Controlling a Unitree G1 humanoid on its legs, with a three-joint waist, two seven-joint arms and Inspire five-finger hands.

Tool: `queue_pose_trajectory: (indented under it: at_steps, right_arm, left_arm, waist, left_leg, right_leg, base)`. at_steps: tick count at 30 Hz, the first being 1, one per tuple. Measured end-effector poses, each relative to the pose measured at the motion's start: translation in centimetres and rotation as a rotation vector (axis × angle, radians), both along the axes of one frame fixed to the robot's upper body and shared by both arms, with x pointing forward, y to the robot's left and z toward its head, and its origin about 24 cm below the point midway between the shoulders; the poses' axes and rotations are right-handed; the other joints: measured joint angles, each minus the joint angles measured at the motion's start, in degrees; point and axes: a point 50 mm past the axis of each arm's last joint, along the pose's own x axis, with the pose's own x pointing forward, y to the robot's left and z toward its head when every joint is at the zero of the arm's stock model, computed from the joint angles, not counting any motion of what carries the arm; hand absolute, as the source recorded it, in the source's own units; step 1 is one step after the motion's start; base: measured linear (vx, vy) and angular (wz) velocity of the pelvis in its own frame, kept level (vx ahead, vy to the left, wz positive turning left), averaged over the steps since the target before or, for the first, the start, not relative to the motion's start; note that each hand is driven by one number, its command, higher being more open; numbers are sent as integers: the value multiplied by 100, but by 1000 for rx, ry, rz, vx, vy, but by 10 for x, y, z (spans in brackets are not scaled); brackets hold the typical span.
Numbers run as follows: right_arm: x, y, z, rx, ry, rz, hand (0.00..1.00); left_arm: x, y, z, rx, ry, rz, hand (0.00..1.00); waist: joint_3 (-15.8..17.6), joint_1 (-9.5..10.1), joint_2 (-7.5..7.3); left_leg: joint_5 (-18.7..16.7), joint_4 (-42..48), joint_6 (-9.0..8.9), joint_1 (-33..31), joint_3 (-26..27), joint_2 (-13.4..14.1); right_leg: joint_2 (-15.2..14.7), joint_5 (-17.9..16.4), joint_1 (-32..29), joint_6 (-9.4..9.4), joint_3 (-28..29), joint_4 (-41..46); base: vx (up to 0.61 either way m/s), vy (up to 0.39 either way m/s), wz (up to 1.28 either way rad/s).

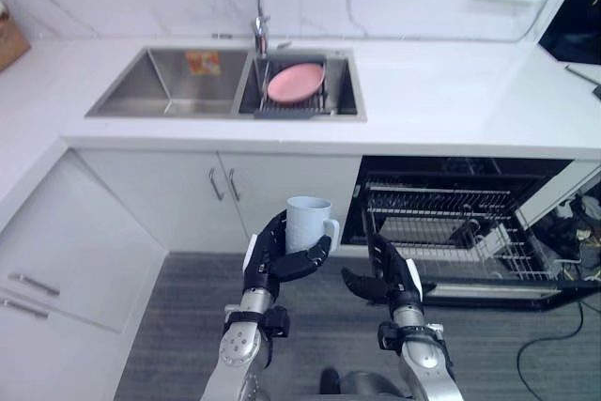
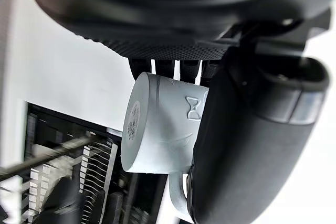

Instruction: Walk over to the sink, pick up the cup, carry it to the dishwasher, place the cup inside the dishwasher, then close the dishwasher door

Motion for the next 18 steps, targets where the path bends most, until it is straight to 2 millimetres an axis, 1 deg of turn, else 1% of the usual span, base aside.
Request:
queue_pose_trajectory:
  at_steps: [1, 2, 3, 4, 5, 6, 7, 8, 9, 11, 13, 15, 16, 17, 18]
  right_arm:
    - [3, 1, 3, 0, -17, 3, 90]
    - [8, 1, 6, 0, -38, 7, 90]
    - [12, 2, 9, 0, -52, 12, 90]
    - [14, 3, 10, -1, -59, 14, 90]
    - [18, 3, 12, -3, -68, 18, 90]
    - [22, 1, 10, -16, -66, 23, 90]
    - [22, 0, 8, -25, -54, 28, 90]
    - [21, 1, 0, -20, -16, 26, 90]
    - [19, 3, -3, -12, -3, 21, 90]
    - [21, 3, -2, -8, -7, 17, 90]
    - [21, 4, -2, -6, -8, 23, 90]
    - [23, 6, -1, -2, -13, 28, 90]
    - [24, 6, 0, 0, -18, 30, 90]
    - [28, 8, 3, 2, -31, 33, 90]
    - [29, 9, 4, 5, -38, 35, 90]
  left_arm:
    - [-1, 0, 0, -2, 1, 3, 30]
    - [-2, 0, 1, -7, 0, 5, 30]
    - [-2, 1, 0, -6, 0, 6, 30]
    - [-2, 1, 0, -5, 0, 9, 30]
    - [-2, 4, 0, -2, 2, 17, 30]
    - [-2, 5, -1, 3, 5, 20, 30]
    - [-3, 5, -3, 5, 12, 22, 30]
    - [-3, 9, -6, 28, 25, 24, 30]
    - [-2, 11, -6, 41, 24, 25, 30]
    - [2, 11, -5, 48, 15, 22, 30]
    - [1, 11, -5, 48, 16, 21, 30]
    - [2, 11, -4, 48, 10, 20, 30]
    - [3, 11, -4, 49, 8, 20, 30]
    - [3, 11, -3, 53, 5, 19, 30]
    - [3, 12, -3, 57, 5, 20, 30]
  waist:
    - [-12, 29, 3]
    - [-14, 71, 8]
    - [-13, 127, 6]
    - [-10, 145, -4]
    - [-11, 156, -8]
    - [-63, 161, 90]
    - [-100, 181, 143]
    - [-145, 155, 34]
    - [-211, 107, -77]
    - [-214, 103, -171]
    - [-214, 96, -191]
    - [-210, 113, -199]
    - [-207, 112, -207]
    - [-207, 98, -208]
    - [-207, 92, -208]
  left_leg:
    - [-35, -242, -30, -74, -53, -64]
    - [-109, -759, 2, -227, -266, -244]
    - [-108, -1312, -17, -345, -591, -459]
    - [-96, -1610, -37, -390, -810, -586]
    - [15, -2323, -151, -435, -1253, -846]
    - [663, -3133, -253, -329, -1576, -999]
    - [1127, -3287, -261, -220, -1575, -997]
    - [1180, -3308, -177, -112, -1403, -1069]
    - [1131, -3350, -98, -123, -1294, -1161]
    - [1086, -3440, -24, -85, -1098, -1259]
    - [1015, -3592, 81, 148, -921, -1358]
    - [889, -3823, 154, 539, -631, -1401]
    - [882, -3876, 160, 623, -543, -1403]
    - [876, -3993, 170, 746, -374, -1398]
    - [874, -4049, 175, 805, -271, -1389]
  right_leg:
    - [-8, -25, 29, 16, 89, -2]
    - [-20, -70, 104, 54, 269, -20]
    - [-27, -90, 171, 87, 441, -71]
    - [-39, -104, 185, 113, 544, -95]
    - [-75, -143, 186, 220, 725, -108]
    - [-65, -206, 158, 389, 935, -68]
    - [-24, -209, 161, 498, 1064, -51]
    - [-106, -235, 228, 610, 1236, -87]
    - [-240, -274, 244, 695, 1308, -188]
    - [-364, -270, 208, 802, 1464, -278]
    - [-471, -303, 259, 907, 1619, -275]
    - [-500, -442, 142, 1140, 1688, 256]
    - [-499, -461, 37, 1198, 1639, 470]
    - [-524, -454, -187, 1290, 1409, 802]
    - [-570, -443, -285, 1312, 1206, 938]
  base:
    - [181, 98, -63]
    - [260, 176, -68]
    - [272, 196, -69]
    - [293, 231, -77]
    - [252, 219, -83]
    - [259, 231, -92]
    - [294, 254, -87]
    - [319, 264, -59]
    - [314, 250, -44]
    - [243, 200, -40]
    - [179, 153, -54]
    - [121, 89, -69]
    - [86, 62, -74]
    - [44, 41, -61]
    - [50, 48, -91]
